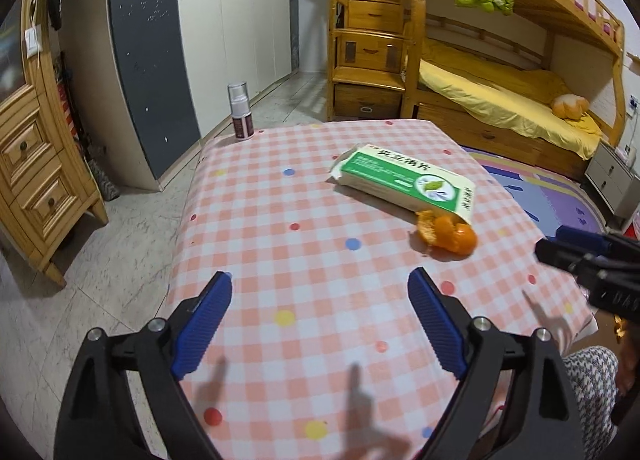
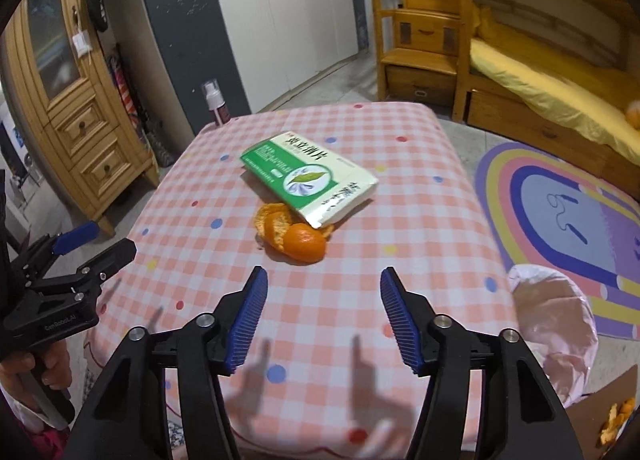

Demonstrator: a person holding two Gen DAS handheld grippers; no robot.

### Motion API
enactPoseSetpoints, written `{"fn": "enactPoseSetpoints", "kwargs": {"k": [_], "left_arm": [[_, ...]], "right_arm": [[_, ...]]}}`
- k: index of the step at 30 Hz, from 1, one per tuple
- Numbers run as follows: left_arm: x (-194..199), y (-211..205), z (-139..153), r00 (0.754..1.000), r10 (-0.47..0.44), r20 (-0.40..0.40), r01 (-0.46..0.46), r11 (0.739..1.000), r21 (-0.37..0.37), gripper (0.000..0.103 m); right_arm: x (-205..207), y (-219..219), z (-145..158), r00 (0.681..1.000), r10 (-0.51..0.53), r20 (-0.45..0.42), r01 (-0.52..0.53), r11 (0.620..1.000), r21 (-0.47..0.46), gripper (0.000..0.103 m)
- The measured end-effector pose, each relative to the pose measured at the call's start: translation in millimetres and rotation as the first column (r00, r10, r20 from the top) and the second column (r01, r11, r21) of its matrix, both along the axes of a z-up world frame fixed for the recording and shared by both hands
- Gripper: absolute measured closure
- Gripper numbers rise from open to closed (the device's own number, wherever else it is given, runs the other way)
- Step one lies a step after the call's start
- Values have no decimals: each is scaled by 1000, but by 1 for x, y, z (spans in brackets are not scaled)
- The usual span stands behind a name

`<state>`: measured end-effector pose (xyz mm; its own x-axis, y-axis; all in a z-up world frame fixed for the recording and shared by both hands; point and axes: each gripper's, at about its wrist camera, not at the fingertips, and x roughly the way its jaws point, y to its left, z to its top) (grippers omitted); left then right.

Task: Collect trash
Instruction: 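Grasp the orange peel with the right tool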

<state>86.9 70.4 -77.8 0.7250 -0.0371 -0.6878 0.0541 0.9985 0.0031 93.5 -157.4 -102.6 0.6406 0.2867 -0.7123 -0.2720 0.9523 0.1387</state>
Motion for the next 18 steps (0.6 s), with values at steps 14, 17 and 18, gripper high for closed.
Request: {"fn": "enactPoseSetpoints", "kwargs": {"k": [14,17,18], "left_arm": [[32,23,-16,999,33,-40,-34,999,-23,15],[31,22,-17,999,28,-43,-30,999,-27,15],[30,21,-17,999,28,-44,-29,999,-24,15]], "right_arm": [[65,53,-45,997,48,-62,-51,997,-55,23],[67,63,-49,997,59,-46,-64,990,-128,40],[66,65,-49,997,61,-40,-66,986,-154,43]]}}
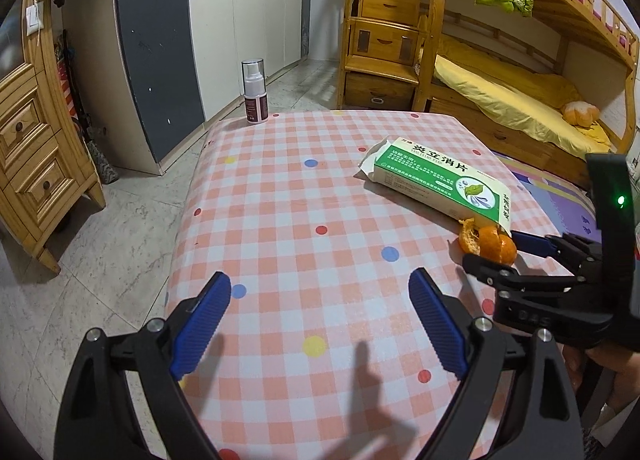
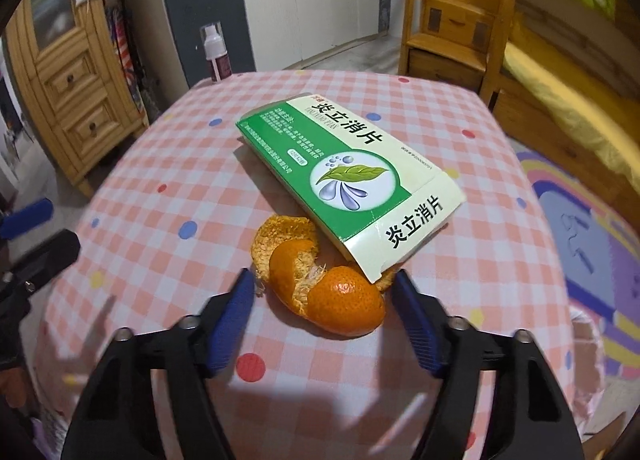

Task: Collect trash
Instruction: 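Grasp the orange peel with the right tool, then grasp the green medicine box with the left tool while the right tool holds the peel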

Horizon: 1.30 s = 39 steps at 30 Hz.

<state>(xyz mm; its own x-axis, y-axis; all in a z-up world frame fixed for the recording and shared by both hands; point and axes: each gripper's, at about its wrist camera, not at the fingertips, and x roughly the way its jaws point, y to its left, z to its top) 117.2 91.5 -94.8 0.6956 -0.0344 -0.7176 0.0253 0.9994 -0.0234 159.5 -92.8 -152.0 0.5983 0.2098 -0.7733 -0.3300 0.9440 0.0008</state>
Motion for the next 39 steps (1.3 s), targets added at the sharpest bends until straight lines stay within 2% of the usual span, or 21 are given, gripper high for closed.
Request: {"fn": "enactPoseSetpoints", "kwargs": {"k": [3,5,8,15,22,30,39], "left_arm": [[-2,-1,1,1000,-2,-1,2,1000,5,15],[-3,-4,2,1000,-4,-1,4,1000,8,15],[-3,-10,4,1000,-12,4,12,1000,10,15],[-1,-41,8,997,-76,7,76,997,20,15],[16,-102,6,985,-170,0,170,984,58,15],[60,-156,8,980,-198,2,197,978,63,15],[102,-187,7,978,-207,18,204,974,101,15]], "right_arm": [[-10,1,5,999,21,25,-21,999,-25,63],[-22,-2,11,999,40,29,-39,999,-28,84],[-37,-10,16,998,57,8,-57,998,-7,93],[-68,-51,41,999,4,43,-6,998,59,93],[-78,-96,65,990,-96,101,85,990,112,93],[-75,-136,70,982,-153,114,133,978,164,93],[-65,-159,67,977,-185,109,164,969,183,93]]}}
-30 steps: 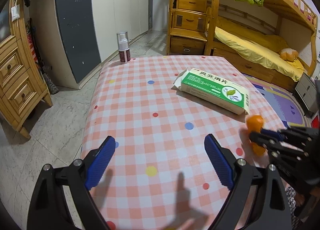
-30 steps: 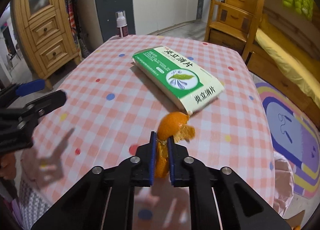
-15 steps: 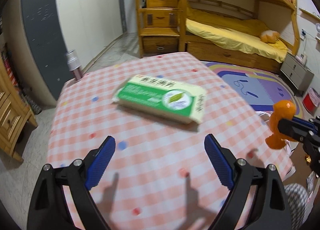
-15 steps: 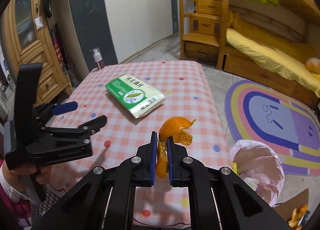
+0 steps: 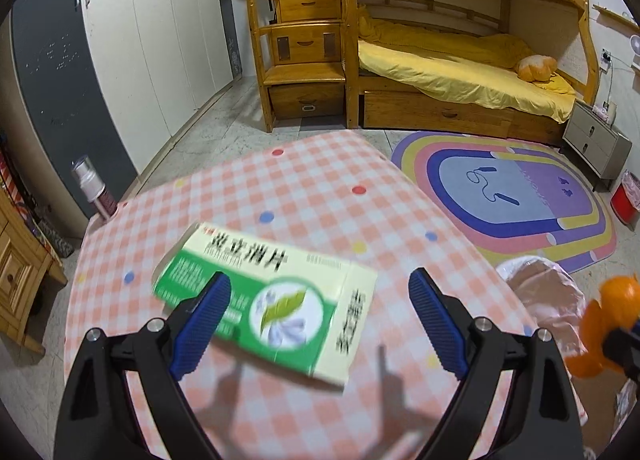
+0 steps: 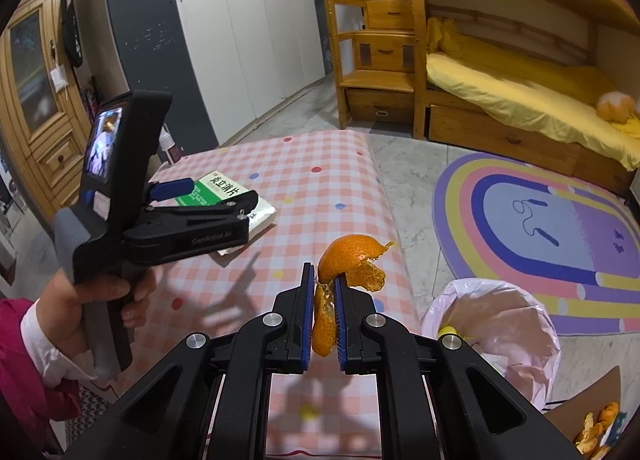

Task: Collect trash
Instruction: 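Grasp the green medicine box with the left tool while the right tool holds the peel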

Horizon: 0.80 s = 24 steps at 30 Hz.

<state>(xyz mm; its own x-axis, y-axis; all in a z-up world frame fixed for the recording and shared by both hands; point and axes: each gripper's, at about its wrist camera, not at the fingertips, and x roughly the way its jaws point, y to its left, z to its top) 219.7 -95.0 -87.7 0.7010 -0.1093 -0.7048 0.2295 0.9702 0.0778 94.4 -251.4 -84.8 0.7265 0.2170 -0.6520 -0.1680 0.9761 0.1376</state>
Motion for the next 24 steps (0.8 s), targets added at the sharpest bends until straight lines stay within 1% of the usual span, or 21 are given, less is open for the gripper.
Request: {"fn": "enactPoseSetpoints", "kwargs": {"k": [7,9,11,15,20,24], "left_arm": [[47,-21,-8,1000,-4,-17,5,998,64,15],[55,-24,-13,999,-14,-39,17,997,78,15],[56,-25,-19,998,-28,-59,35,993,112,15],[42,-18,-27,994,-54,-94,70,982,176,15],[5,16,-31,986,-74,-151,103,975,194,15],[-20,48,-35,979,-68,-191,107,973,205,15]], "right_arm": [[10,-8,-4,1000,-15,-11,15,1000,3,93],[11,-10,-4,1000,-18,-16,18,1000,2,93],[12,-9,-6,1000,-22,-20,22,1000,1,93],[10,-8,-3,1000,-19,-20,19,1000,3,93],[0,-1,4,1000,0,-8,0,1000,13,93],[-11,4,8,1000,19,0,-19,1000,25,93]]}}
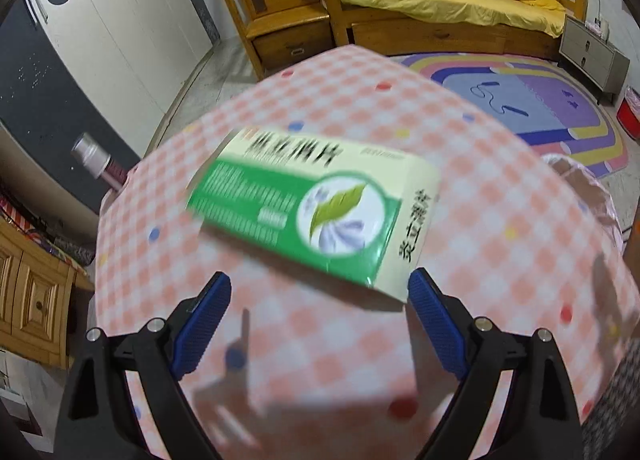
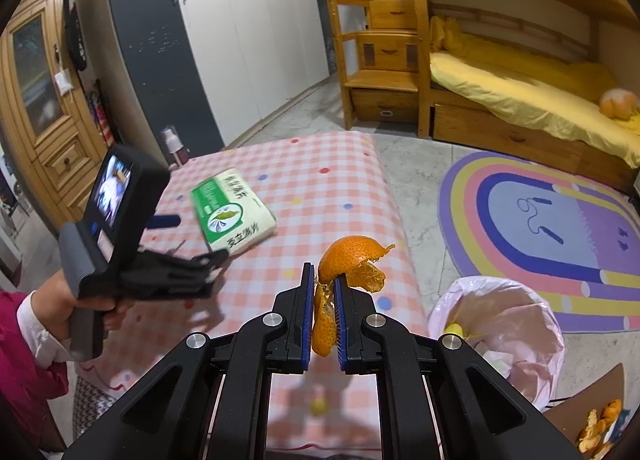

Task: Collect trash
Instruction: 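Grasp the green medicine box with the left tool while the right tool holds the peel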

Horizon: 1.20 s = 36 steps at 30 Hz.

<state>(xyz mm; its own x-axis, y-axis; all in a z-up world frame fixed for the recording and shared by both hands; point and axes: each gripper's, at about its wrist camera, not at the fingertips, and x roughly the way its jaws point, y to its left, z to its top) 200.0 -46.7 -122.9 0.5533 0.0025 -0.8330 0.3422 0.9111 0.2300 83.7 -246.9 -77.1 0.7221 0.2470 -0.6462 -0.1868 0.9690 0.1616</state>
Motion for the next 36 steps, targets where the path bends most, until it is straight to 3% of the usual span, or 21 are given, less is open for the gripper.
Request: {"fn": "enactPoseSetpoints", "kwargs": {"k": [2,5,7,10,14,18,23,28,31,36], "left_arm": [[-8,15,3,1000,15,12,-15,1000,-3,15],[-12,23,19,998,34,59,-29,996,-80,15],[-6,14,33,994,46,103,-33,992,-118,15],[13,-16,41,991,37,129,-22,994,-111,15],[37,-57,24,995,19,93,-18,1000,-19,15],[46,-56,-1,997,65,40,-67,996,51,15],[23,-12,-5,995,97,0,-97,995,27,15],[10,29,10,987,158,-1,-156,976,-149,7],[14,25,14,985,170,0,-166,966,-196,7],[44,-2,3,998,57,10,-56,994,-95,7]], "right_arm": [[-5,2,2,1000,7,5,-7,1000,6,93],[-8,5,4,1000,13,10,-13,1000,6,93],[-9,4,5,1000,13,14,-13,1000,6,93],[-9,3,6,1000,6,17,-7,1000,12,93],[-5,-4,3,1000,-10,8,9,1000,12,93],[-4,-8,2,1000,-19,4,19,1000,10,93],[-4,-10,-1,1000,-19,-1,19,999,33,93],[-5,-2,-2,1000,9,-3,-9,999,45,93],[-7,3,-1,1000,21,-1,-21,999,44,93],[-9,0,2,1000,14,4,-15,999,38,93]]}}
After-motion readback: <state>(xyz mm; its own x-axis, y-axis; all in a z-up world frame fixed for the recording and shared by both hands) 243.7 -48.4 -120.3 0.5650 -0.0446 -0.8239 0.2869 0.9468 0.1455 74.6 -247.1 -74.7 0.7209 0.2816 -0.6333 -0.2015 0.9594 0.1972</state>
